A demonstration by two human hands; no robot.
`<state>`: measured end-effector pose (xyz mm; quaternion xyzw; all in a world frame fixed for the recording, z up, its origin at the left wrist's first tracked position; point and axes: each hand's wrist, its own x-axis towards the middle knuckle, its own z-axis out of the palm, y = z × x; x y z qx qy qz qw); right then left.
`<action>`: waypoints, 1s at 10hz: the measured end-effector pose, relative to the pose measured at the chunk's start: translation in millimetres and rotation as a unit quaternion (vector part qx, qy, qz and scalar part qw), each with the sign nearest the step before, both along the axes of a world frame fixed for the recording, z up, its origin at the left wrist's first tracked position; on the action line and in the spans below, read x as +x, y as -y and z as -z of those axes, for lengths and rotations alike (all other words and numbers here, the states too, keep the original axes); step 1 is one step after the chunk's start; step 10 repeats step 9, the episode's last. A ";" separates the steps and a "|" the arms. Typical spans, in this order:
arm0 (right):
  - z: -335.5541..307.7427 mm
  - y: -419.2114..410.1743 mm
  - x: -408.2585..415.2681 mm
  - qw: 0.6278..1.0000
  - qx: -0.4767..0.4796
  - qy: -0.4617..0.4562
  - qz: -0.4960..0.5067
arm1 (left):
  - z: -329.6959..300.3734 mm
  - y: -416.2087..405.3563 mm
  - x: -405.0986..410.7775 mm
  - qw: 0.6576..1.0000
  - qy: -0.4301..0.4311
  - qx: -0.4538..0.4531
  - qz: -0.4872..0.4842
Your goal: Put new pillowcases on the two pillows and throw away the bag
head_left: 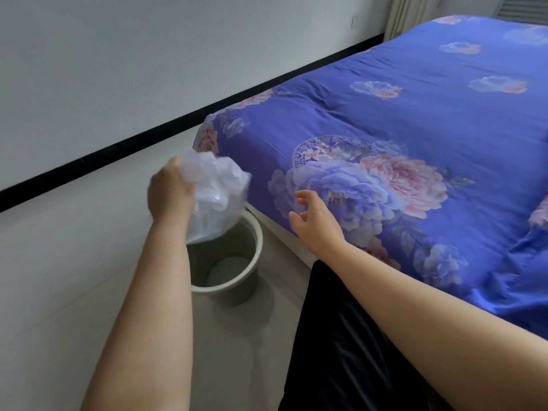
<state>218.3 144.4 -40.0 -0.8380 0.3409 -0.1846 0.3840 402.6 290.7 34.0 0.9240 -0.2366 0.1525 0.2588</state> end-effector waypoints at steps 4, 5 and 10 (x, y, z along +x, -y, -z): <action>24.8 -11.4 -10.3 0.997 0.022 -0.067 -0.027 | 174.0 -0.2 17.0 0.914 -0.371 0.080 -0.140; 29.6 -12.7 -9.0 0.994 0.016 -0.096 -0.039 | 182.5 5.9 11.7 0.896 -0.411 0.089 -0.145; -3.9 21.4 -45.1 0.982 0.172 0.074 0.007 | 148.9 71.2 -48.0 0.959 -0.270 -0.082 0.025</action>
